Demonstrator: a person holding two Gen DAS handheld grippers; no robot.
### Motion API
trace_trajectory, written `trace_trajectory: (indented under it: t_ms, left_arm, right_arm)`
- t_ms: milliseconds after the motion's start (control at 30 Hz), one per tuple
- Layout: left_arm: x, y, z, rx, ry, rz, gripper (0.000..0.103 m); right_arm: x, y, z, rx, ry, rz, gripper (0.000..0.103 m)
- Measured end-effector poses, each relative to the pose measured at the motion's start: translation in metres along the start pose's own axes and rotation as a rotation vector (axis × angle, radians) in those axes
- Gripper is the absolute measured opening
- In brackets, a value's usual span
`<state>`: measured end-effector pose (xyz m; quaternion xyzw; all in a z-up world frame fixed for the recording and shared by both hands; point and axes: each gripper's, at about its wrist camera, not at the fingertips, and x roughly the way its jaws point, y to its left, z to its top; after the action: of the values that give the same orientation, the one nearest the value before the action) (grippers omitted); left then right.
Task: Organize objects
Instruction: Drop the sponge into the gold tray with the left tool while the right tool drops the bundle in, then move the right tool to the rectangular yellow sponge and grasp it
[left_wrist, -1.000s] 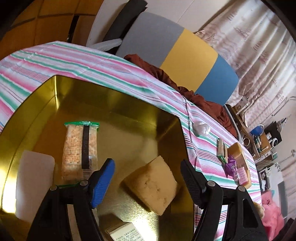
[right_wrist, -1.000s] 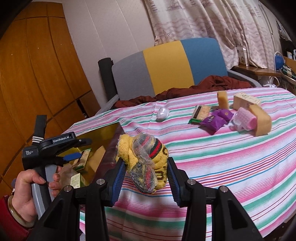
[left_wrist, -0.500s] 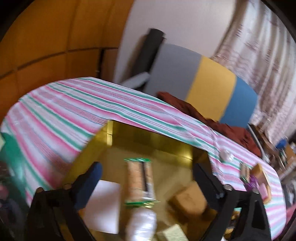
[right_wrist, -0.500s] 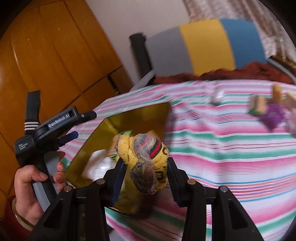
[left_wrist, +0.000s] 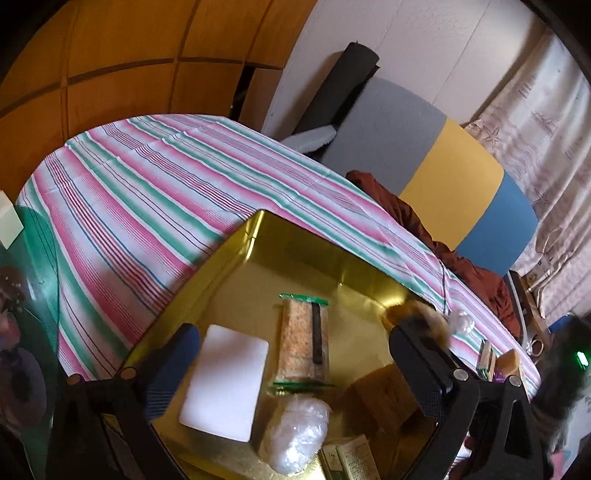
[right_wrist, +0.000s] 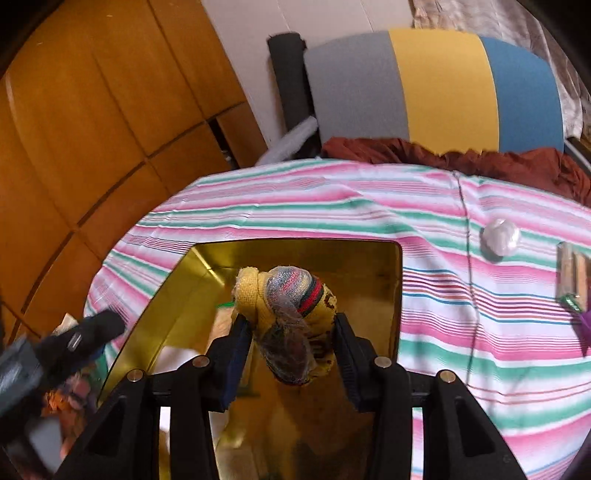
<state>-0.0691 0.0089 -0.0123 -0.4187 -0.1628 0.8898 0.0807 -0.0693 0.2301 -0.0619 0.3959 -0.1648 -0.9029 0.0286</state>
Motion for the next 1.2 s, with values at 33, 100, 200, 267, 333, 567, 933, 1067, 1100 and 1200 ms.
trace_trajectory:
  t_ms: [33,100,200,267,333,567,933,1067,1100,1200]
  left_arm:
    - [0.001,-0.002,-0.001,0.004,0.005,0.001,0.103]
    - [0.001,-0.005,-0.003,0.012,0.015,-0.007,0.103]
    - [0.001,-0.008,-0.004,0.019,0.02,-0.009,0.103]
    - [0.002,-0.008,-0.005,0.02,0.021,-0.006,0.103]
    - [0.003,-0.009,-0.005,0.021,0.023,0.003,0.103]
    - [0.008,-0.012,-0.012,0.034,0.041,0.02,0.103]
    - [0.007,-0.044,-0.037,0.143,0.067,-0.025,0.103]
    - [0.006,-0.066,-0.055,0.224,0.094,-0.062,0.103]
    - [0.005,-0.073,-0.06,0.247,0.097,-0.074,0.103]
    - [0.001,-0.09,-0.076,0.313,0.111,-0.115,0.103]
  right_arm:
    - [0.007,-0.002,0.003,0.007,0.017,-0.01,0.047]
    - [0.017,-0.002,0.007,0.009,0.043,-0.04,0.047]
    - [0.018,-0.005,0.007,0.008,0.047,-0.051,0.05]
    - [0.01,-0.005,0.005,-0.007,0.022,-0.073,0.052]
    - [0.002,-0.007,0.003,-0.015,0.003,-0.076,0.052]
    - [-0.031,-0.018,-0.016,0.011,-0.07,-0.097,0.052]
    - [-0.084,-0.042,-0.043,0.031,-0.158,-0.157,0.052]
    - [-0.091,-0.059,-0.058,0.056,-0.145,-0.192,0.052]
    - [-0.092,-0.066,-0.062,0.066,-0.136,-0.201,0.052]
    - [-0.094,-0.083,-0.075,0.096,-0.118,-0.236,0.052]
